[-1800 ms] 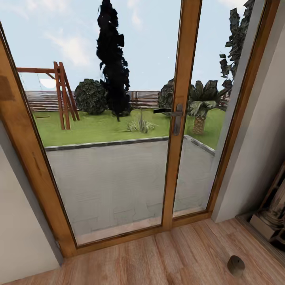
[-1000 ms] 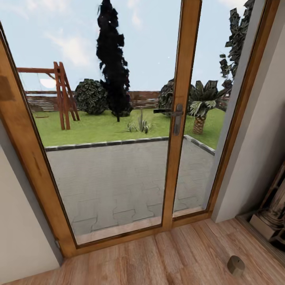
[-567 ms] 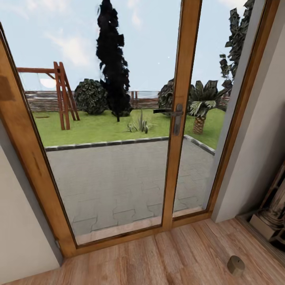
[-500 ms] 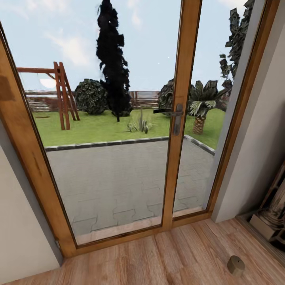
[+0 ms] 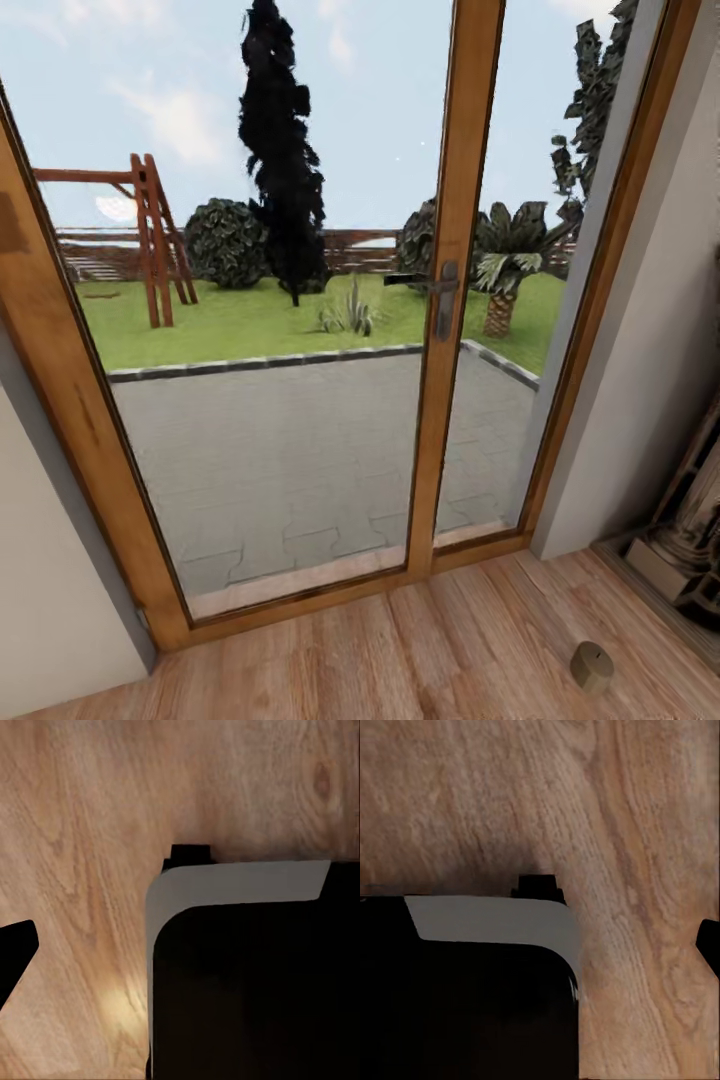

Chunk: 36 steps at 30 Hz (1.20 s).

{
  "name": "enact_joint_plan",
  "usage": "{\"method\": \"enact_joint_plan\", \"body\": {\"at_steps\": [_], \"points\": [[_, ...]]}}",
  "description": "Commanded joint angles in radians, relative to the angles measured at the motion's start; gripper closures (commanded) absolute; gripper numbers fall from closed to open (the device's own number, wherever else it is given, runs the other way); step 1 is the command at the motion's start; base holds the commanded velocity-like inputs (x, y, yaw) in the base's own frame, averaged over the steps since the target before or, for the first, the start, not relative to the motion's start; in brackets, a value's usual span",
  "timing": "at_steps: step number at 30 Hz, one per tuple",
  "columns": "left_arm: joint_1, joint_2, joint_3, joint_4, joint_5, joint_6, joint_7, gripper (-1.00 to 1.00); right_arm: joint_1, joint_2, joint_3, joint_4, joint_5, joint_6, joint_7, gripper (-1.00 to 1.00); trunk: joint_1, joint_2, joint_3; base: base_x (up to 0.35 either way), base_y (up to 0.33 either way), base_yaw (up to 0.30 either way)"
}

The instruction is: Place each of the two pumpkins and all three candles from the living room inside a cabinet in the living room (use any cabinet), then make sure every cabinet is closed, and position the cauldron so it is next to a table in the living room.

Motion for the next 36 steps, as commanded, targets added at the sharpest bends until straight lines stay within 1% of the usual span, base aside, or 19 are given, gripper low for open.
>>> {"method": "enact_joint_plan", "body": {"at_steps": [1, 3, 6, 7, 9, 10, 11, 15, 16, 18, 20, 21, 23, 24, 25, 26, 28, 31, 36], "points": [[-0.016, -0.002, 0.0, -0.008, 0.002, 0.014, -0.001, -1.0, -0.02, -0.012, -0.001, -0.002, -0.002, 0.006, 0.0, -1.0, 0.0, -0.001, -0.002, 0.0, 0.0, -0.13], [-0.058, -0.015, 0.0, -0.031, 0.001, 0.042, -0.001, -1.0, -0.08, -0.044, -0.002, -0.004, -0.005, 0.037, 0.0, -1.0, 0.0, -0.001, -0.004, 0.0, 0.0, -0.145], [-0.085, -0.033, -0.002, -0.066, -0.003, 0.08, -0.001, -1.0, -0.128, -0.071, -0.003, -0.007, -0.007, 0.082, 0.001, -1.0, 0.0, -0.001, -0.008, 0.0, 0.0, -0.161], [-0.097, -0.042, -0.004, -0.102, -0.005, 0.107, -0.001, -1.0, -0.15, -0.086, -0.003, -0.012, -0.007, 0.102, 0.004, -1.0, 0.0, -0.001, -0.009, 0.0, 0.0, -0.168], [-0.105, -0.05, -0.005, -0.149, -0.006, 0.132, -0.001, -1.0, -0.165, -0.098, -0.003, -0.024, -0.004, 0.115, 0.015, -1.0, 0.0, -0.001, -0.012, 0.0, 0.0, -0.168], [-0.112, -0.064, -0.007, -0.238, -0.007, 0.175, -0.002, -1.0, -0.176, -0.113, -0.002, -0.067, -0.001, 0.13, 0.059, -1.0, 0.0, -0.001, -0.013, 0.0, 0.0, -0.168], [-0.115, -0.084, -0.009, -0.362, -0.007, 0.263, -0.002, -1.0, -0.179, -0.145, 0.0, -0.159, 0.001, 0.142, 0.114, -1.0, 0.0, -0.001, -0.014, 0.0, 0.0, -0.168], [-0.116, -0.102, -0.009, -0.475, -0.003, 0.352, -0.002, -1.0, -0.176, -0.184, 0.002, -0.245, 0.002, 0.149, 0.141, -1.0, 0.0, -0.001, -0.02, 0.0, 0.0, -0.168], [-0.116, -0.111, -0.008, -0.521, 0.0, 0.383, -0.001, -1.0, -0.174, -0.201, 0.002, -0.28, 0.003, 0.157, 0.15, -1.0, 0.0, -0.001, -0.021, 0.0, 0.0, -0.168], [-0.117, -0.122, -0.006, -0.557, 0.002, 0.403, 0.0, -1.0, -0.173, -0.218, 0.003, -0.313, 0.002, 0.169, 0.156, -1.0, 0.0, -0.001, -0.024, 0.0, 0.0, -0.168], [-0.117, -0.142, -0.004, -0.589, 0.004, 0.423, 0.002, -1.0, -0.171, -0.255, 0.002, -0.366, 0.0, 0.182, 0.165, -1.0, 0.0, -0.001, -0.027, 0.0, 0.0, -0.168], [-0.117, -0.156, -0.004, -0.604, 0.005, 0.431, 0.003, -1.0, -0.169, -0.28, 0.002, -0.402, -0.001, 0.186, 0.183, -1.0, 0.0, -0.001, -0.028, 0.0, 0.0, -0.167], [-0.117, -0.17, -0.004, -0.623, 0.005, 0.436, 0.004, -1.0, -0.168, -0.303, 0.0, -0.438, 0.0, 0.189, 0.226, -1.0, 0.0, -0.001, -0.031, 0.0, 0.0, -0.166], [-0.117, -0.181, -0.005, -0.644, 0.007, 0.44, 0.004, -1.0, -0.168, -0.324, -0.002, -0.466, 0.001, 0.191, 0.269, -1.0, 0.0, -0.001, -0.032, 0.0, 0.0, -0.164], [-0.117, -0.197, -0.01, -0.703, 0.119, 0.442, 0.009, -1.0, -0.168, -0.379, -0.008, -0.538, -0.001, 0.194, 0.352, -1.0, 0.0, -0.001, -0.034, 0.0, 0.0, -0.162], [-0.117, -0.197, -0.01, -0.703, 0.119, 0.442, 0.009, -1.0, -0.168, -0.379, -0.008, -0.538, -0.001, 0.194, 0.352, -1.0, 0.0, -0.001, -0.035, 0.0, 0.0, -0.162], [-0.116, -0.195, -0.011, -0.707, 0.159, 0.439, 0.017, -1.0, -0.168, -0.386, -0.009, -0.568, -0.001, 0.195, 0.368, -1.0, 0.0, -0.001, -0.038, 0.0, 0.0, -0.161], [-0.116, -0.195, -0.013, -0.707, 0.183, 0.436, 0.022, -1.0, -0.168, -0.39, -0.009, -0.598, 0.0, 0.198, 0.38, -1.0, 0.0, -0.001, -0.042, 0.0, 0.0, -0.161], [-0.114, -0.198, -0.044, -0.708, 0.197, 0.435, 0.022, -1.0, -0.168, -0.392, -0.009, -0.617, 0.0, 0.203, 0.404, -1.0, 0.0, -0.001, -0.049, 0.0, 0.0, -0.161]]}}
